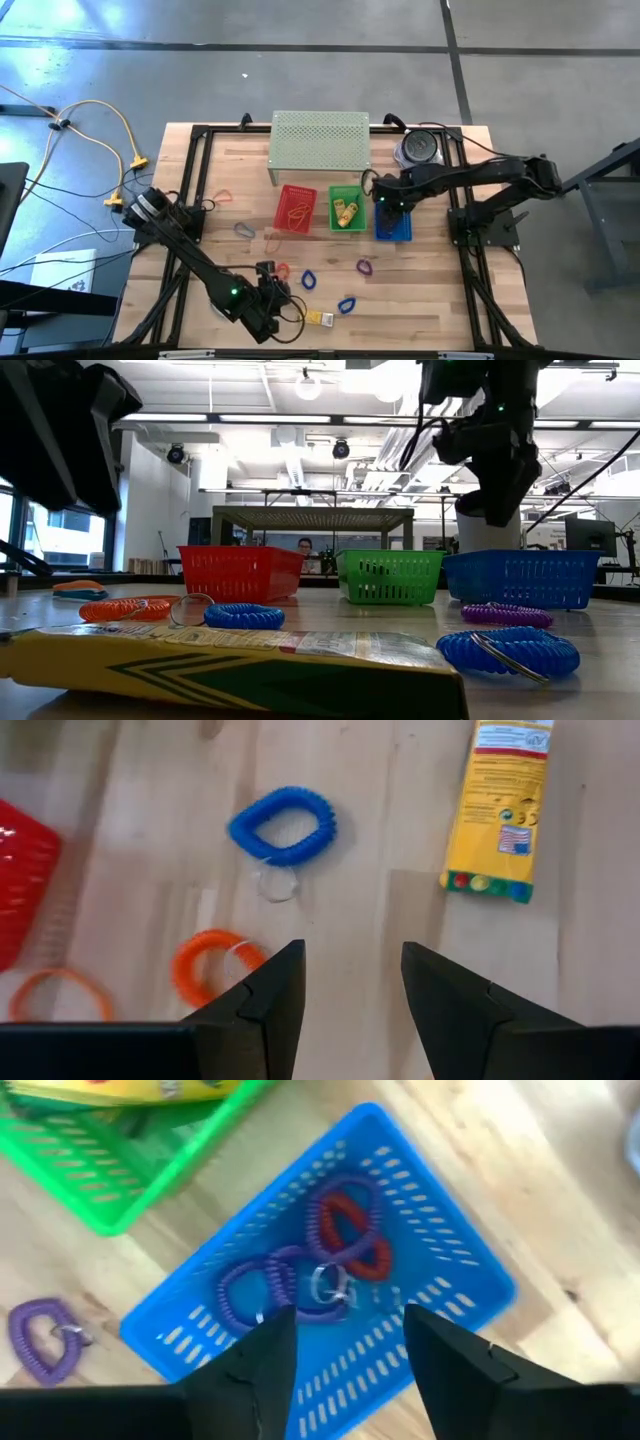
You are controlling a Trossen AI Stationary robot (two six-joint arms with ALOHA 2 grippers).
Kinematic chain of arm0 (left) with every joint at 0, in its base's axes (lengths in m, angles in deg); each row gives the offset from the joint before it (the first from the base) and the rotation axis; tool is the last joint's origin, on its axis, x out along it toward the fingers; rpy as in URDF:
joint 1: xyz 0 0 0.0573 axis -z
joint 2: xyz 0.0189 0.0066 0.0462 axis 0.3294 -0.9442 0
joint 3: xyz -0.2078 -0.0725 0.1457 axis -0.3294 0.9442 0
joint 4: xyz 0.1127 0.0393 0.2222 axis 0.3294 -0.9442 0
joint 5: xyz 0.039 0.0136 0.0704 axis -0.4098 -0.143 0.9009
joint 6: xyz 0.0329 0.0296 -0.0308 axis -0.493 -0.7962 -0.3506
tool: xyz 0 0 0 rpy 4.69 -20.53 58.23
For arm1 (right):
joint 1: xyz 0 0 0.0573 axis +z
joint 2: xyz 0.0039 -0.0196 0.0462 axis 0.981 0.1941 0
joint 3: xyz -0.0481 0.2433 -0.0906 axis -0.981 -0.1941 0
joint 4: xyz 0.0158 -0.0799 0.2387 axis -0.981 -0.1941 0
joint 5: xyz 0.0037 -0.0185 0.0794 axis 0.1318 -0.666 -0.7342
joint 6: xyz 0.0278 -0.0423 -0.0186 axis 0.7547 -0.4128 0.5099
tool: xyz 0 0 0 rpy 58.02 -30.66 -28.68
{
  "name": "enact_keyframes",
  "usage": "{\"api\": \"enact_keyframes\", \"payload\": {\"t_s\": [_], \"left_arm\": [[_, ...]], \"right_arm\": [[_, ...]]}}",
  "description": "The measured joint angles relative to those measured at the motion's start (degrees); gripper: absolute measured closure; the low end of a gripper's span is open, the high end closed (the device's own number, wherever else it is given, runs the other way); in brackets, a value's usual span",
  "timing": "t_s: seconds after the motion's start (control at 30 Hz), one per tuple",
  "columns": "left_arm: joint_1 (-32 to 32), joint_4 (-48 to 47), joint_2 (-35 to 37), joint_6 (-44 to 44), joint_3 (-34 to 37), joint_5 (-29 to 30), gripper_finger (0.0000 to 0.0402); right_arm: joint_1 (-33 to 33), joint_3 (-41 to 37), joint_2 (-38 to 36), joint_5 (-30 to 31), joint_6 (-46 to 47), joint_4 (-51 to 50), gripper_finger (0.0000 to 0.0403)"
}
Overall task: Pick & Place Office Desk Supplies
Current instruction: Put the top blue rubber band into the red bin
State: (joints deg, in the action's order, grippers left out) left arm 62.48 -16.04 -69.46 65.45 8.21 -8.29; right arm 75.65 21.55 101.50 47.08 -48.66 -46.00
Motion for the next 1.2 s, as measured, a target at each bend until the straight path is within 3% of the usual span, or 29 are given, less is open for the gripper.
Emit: {"api": "enact_keyframes", "payload": {"t_s": [0.17,0.33,0.57,0.7,0.83,0.97,1.2], "left_arm": [[-0.2,-4.5,5.0,0.0,0.0,0.0,0.0243],[-0.2,-14.0,10.4,-0.3,-0.1,-0.7,0.0243],[-0.6,-28.5,13.3,-7.0,-0.1,-2.6,0.0243],[-2.7,-31.8,13.2,-11.2,0.0,-10.2,0.0243],[-5.6,-33.7,13.2,-12.5,0.0,-12.0,0.0243],[-8.6,-36.6,13.3,-17.6,0.7,-12.0,0.0243],[-15.1,-33.1,20.0,-21.2,11.6,-12.5,0.0243]], "right_arm": [[0.5,0.0,-4.3,-2.1,2.9,-2.5,0.0235],[5.1,0.0,-9.2,-4.3,7.7,-3.0,0.0252],[17.2,0.0,-13.6,-2.6,18.8,-1.6,0.0267],[26.3,0.0,-13.7,0.7,24.9,0.0,0.0268],[35.1,0.0,-13.0,8.0,31.4,2.6,0.0268],[43.8,0.0,-11.3,21.7,36.7,7.2,0.0268],[53.2,0.0,-3.1,44.9,32.0,22.2,0.0268]]}}
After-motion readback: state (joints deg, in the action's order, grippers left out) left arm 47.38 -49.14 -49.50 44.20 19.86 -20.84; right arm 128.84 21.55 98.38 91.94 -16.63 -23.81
